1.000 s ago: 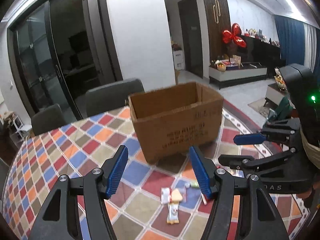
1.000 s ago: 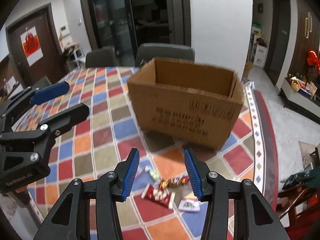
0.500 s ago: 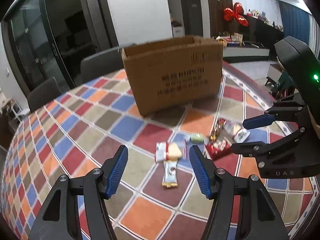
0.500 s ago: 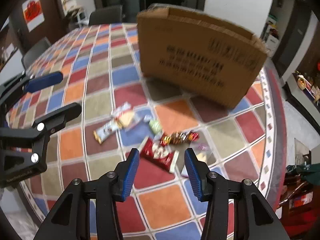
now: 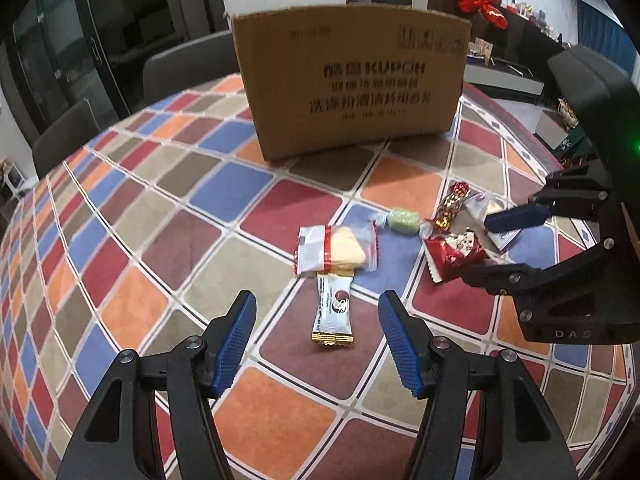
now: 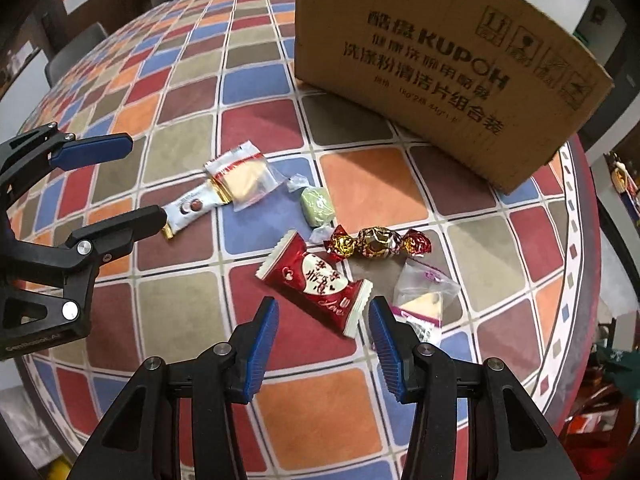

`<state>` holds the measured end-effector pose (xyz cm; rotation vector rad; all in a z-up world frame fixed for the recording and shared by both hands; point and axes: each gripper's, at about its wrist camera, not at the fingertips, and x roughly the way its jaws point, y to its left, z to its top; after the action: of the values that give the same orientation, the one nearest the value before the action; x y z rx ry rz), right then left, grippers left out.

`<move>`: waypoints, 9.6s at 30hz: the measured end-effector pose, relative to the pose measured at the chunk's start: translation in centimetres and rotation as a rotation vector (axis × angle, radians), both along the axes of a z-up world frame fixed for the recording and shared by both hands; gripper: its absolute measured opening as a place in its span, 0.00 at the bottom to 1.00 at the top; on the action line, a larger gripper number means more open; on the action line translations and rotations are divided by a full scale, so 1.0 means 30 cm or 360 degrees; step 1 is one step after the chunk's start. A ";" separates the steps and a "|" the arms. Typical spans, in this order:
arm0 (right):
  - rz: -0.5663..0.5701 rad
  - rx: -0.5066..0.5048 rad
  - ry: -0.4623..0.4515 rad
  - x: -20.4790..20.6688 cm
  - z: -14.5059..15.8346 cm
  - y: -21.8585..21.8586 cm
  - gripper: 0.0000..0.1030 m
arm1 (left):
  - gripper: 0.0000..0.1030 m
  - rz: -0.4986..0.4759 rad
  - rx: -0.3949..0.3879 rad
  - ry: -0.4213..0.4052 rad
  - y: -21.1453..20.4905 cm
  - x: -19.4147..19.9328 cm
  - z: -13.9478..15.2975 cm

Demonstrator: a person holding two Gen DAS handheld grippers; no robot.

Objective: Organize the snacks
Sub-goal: 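Move both tools back over the remaining snacks on the table, then grasp the red packet with the right gripper while the left grasps the white bar, then carry the red packet and white bar into the box and open both grippers, then move both tools back over the remaining snacks on the table, then grasp the red-gold candy with the left gripper while the right grasps the clear cake bag, then carry the candy and cake bag into the box and open both grippers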

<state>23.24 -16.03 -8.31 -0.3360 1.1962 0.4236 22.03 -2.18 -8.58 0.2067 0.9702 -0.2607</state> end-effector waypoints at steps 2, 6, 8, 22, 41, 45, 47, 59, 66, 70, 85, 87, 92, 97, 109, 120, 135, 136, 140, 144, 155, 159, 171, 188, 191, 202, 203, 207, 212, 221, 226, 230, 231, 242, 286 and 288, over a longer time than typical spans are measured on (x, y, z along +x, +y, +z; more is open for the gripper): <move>0.0038 -0.0031 -0.0014 0.010 -0.005 0.010 0.46 | 0.60 -0.0007 -0.0003 0.0030 -0.001 0.009 -0.017; 0.0124 -0.0067 -0.0021 0.029 -0.009 0.037 0.46 | 0.59 -0.0014 -0.0016 0.0087 -0.003 0.031 -0.046; 0.0157 -0.0078 -0.0003 0.041 -0.017 0.052 0.46 | 0.54 -0.0011 -0.0043 0.0123 0.001 0.045 -0.060; 0.0029 0.0070 0.0070 0.077 -0.049 0.044 0.29 | 0.26 -0.0033 -0.0100 0.0208 -0.021 0.092 -0.111; -0.0262 0.0403 -0.0067 -0.029 0.062 -0.024 0.25 | 0.19 -0.0063 -0.0235 0.0003 -0.028 -0.005 0.057; -0.0298 0.0455 -0.0132 -0.049 0.115 -0.041 0.24 | 0.19 -0.0069 -0.0255 -0.0075 -0.034 -0.030 0.117; -0.0316 0.0483 -0.0162 -0.061 0.141 -0.049 0.24 | 0.19 -0.0077 -0.0261 -0.0111 -0.040 -0.042 0.145; -0.0381 0.0589 -0.0373 -0.111 0.315 -0.099 0.24 | 0.19 -0.0136 -0.0316 -0.0333 -0.061 -0.086 0.326; -0.0418 0.0664 -0.0474 -0.103 0.406 -0.125 0.24 | 0.19 -0.0155 -0.0328 -0.0444 -0.077 -0.061 0.420; -0.0451 0.0680 -0.0532 -0.075 0.449 -0.145 0.24 | 0.19 -0.0149 -0.0332 -0.0509 -0.083 -0.027 0.475; -0.0529 0.0681 -0.0754 0.082 0.615 -0.206 0.24 | 0.19 -0.0148 -0.0319 -0.0649 -0.113 0.151 0.607; -0.0537 0.0683 -0.0764 0.117 0.627 -0.211 0.24 | 0.19 -0.0145 -0.0317 -0.0663 -0.113 0.185 0.619; -0.0543 0.0656 -0.0783 0.199 0.643 -0.222 0.24 | 0.19 -0.0149 -0.0314 -0.0681 -0.120 0.271 0.639; -0.0531 0.0671 -0.0800 0.278 0.647 -0.234 0.24 | 0.19 -0.0163 -0.0330 -0.0677 -0.134 0.359 0.641; -0.0699 0.0660 -0.0778 0.401 0.614 -0.285 0.51 | 0.49 -0.0018 -0.0261 -0.0630 -0.158 0.512 0.621; -0.0701 0.0564 -0.0882 0.198 0.609 -0.304 0.51 | 0.57 -0.0156 -0.0174 -0.0740 -0.195 0.269 0.592; -0.0722 0.0468 -0.0814 -0.051 0.458 -0.301 0.51 | 0.57 -0.0410 -0.0082 -0.0718 -0.259 0.040 0.430; -0.0725 0.0467 -0.0802 -0.052 0.452 -0.299 0.51 | 0.57 -0.0426 -0.0086 -0.0703 -0.260 0.034 0.417; -0.0752 0.0470 -0.0733 -0.087 0.379 -0.307 0.51 | 0.57 -0.0498 -0.0082 -0.0596 -0.276 0.027 0.338; -0.0794 0.0455 -0.0648 -0.103 0.297 -0.321 0.51 | 0.54 -0.0534 -0.0087 -0.0462 -0.298 0.031 0.251; -0.0862 0.0410 -0.0502 -0.129 0.145 -0.333 0.51 | 0.49 -0.0616 -0.0066 -0.0196 -0.338 0.075 0.067; -0.0892 0.0417 -0.0460 -0.131 0.102 -0.327 0.51 | 0.44 -0.0610 -0.0067 -0.0110 -0.355 0.115 0.015; -0.1008 0.0457 -0.0334 -0.109 0.015 -0.357 0.51 | 0.36 -0.0577 -0.0073 -0.0007 -0.392 0.191 -0.076; -0.0914 0.0516 -0.0264 -0.095 0.006 -0.322 0.51 | 0.21 -0.0445 -0.0106 0.0016 -0.341 0.167 -0.050; -0.0871 0.0513 -0.0250 -0.087 0.006 -0.313 0.51 | 0.21 -0.0385 -0.0119 -0.0010 -0.303 0.131 -0.028; -0.0685 0.0318 -0.0244 -0.027 -0.017 -0.235 0.51 | 0.21 -0.0225 -0.0215 0.0003 -0.198 0.049 -0.025; -0.0672 0.0296 -0.0239 -0.021 -0.023 -0.230 0.51 | 0.21 -0.0218 -0.0219 0.0005 -0.194 0.046 -0.029; -0.0644 0.0244 -0.0229 -0.006 -0.037 -0.221 0.51 | 0.21 -0.0194 -0.0243 0.0013 -0.179 0.039 -0.033; -0.0636 0.0245 -0.0215 0.002 -0.045 -0.214 0.49 | 0.21 -0.0181 -0.0259 0.0002 -0.171 0.036 -0.024; -0.0675 0.0265 -0.0244 -0.006 -0.036 -0.220 0.35 | 0.21 -0.0152 -0.0277 -0.0033 -0.160 0.022 -0.002; -0.0682 0.0316 -0.0316 -0.030 0.027 -0.221 0.34 | 0.21 -0.0137 -0.0304 -0.0079 -0.147 0.009 0.040; -0.0669 0.0349 -0.0382 -0.044 0.093 -0.217 0.34 | 0.21 -0.0125 -0.0331 -0.0141 -0.132 0.002 0.094; -0.0663 0.0359 -0.0400 -0.048 0.111 -0.215 0.34 | 0.21 -0.0125 -0.0343 -0.0157 -0.127 0.002 0.111; -0.0594 0.0491 -0.0640 -0.068 0.353 -0.184 0.34 | 0.21 -0.0145 -0.0378 -0.0382 -0.106 0.012 0.325; -0.0571 0.0412 -0.0684 0.458 0.568 -0.188 0.37 | 0.33 0.0019 -0.0218 -0.0454 -0.136 0.607 0.572; -0.0600 0.0412 -0.0666 0.468 0.560 -0.191 0.48 | 0.36 0.0050 -0.0209 -0.0474 -0.128 0.603 0.575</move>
<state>37.27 -21.77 8.49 0.0303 0.7598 0.1626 40.13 -6.01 8.68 0.1062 0.6581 -0.2555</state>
